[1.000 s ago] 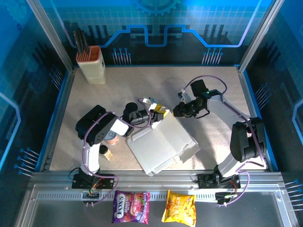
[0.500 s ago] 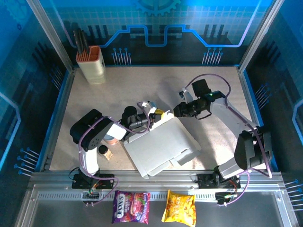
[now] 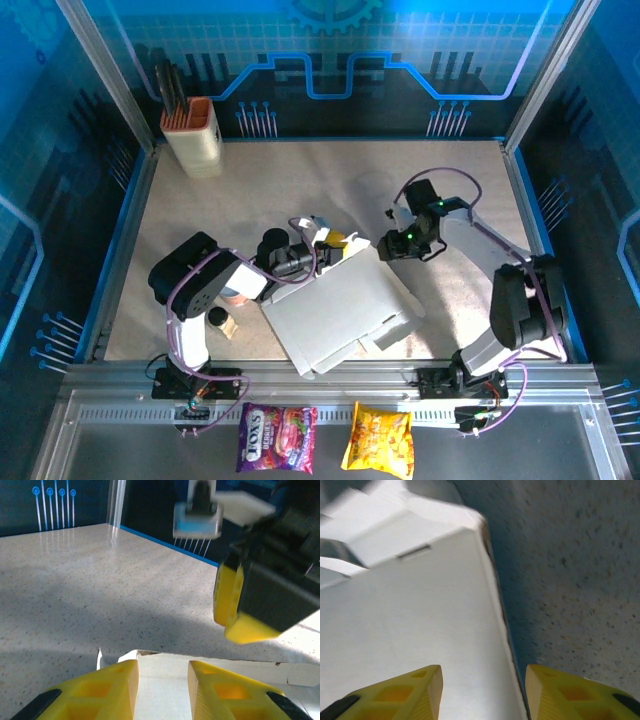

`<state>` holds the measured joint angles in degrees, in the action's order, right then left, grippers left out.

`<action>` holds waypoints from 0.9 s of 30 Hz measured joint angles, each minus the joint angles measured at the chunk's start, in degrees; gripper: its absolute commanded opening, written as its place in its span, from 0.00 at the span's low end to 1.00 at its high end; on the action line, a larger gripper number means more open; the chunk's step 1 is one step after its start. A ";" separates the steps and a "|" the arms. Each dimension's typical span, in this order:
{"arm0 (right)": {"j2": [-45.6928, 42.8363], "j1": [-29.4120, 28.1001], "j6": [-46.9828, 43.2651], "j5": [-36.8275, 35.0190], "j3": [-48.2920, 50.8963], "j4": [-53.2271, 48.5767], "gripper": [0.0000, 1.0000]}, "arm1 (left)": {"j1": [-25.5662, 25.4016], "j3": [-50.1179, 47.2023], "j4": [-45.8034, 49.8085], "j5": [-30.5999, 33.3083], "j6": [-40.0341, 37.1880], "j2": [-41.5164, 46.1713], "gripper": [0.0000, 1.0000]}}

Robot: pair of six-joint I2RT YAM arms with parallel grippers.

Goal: Fold the paper box

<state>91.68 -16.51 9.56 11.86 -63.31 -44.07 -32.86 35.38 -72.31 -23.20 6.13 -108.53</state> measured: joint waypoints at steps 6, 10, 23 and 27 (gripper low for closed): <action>7.41 -1.68 -0.09 -3.72 0.66 0.48 0.37 | 0.00 -1.03 2.14 1.14 1.07 4.07 0.46; 8.02 -3.08 -0.35 -5.27 0.74 0.92 0.16 | 0.00 -1.01 7.28 2.34 1.33 7.61 0.48; -0.28 -10.97 -3.45 -23.43 -8.28 -8.39 0.04 | 0.79 10.23 40.52 5.99 1.51 15.21 0.55; -2.64 -14.34 -5.25 -31.39 -12.15 -11.76 0.04 | 0.83 11.04 44.17 6.73 1.14 15.50 0.59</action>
<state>89.03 -30.85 4.32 -19.53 -75.46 -55.83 -32.03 46.41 -28.14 -16.47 7.27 -93.03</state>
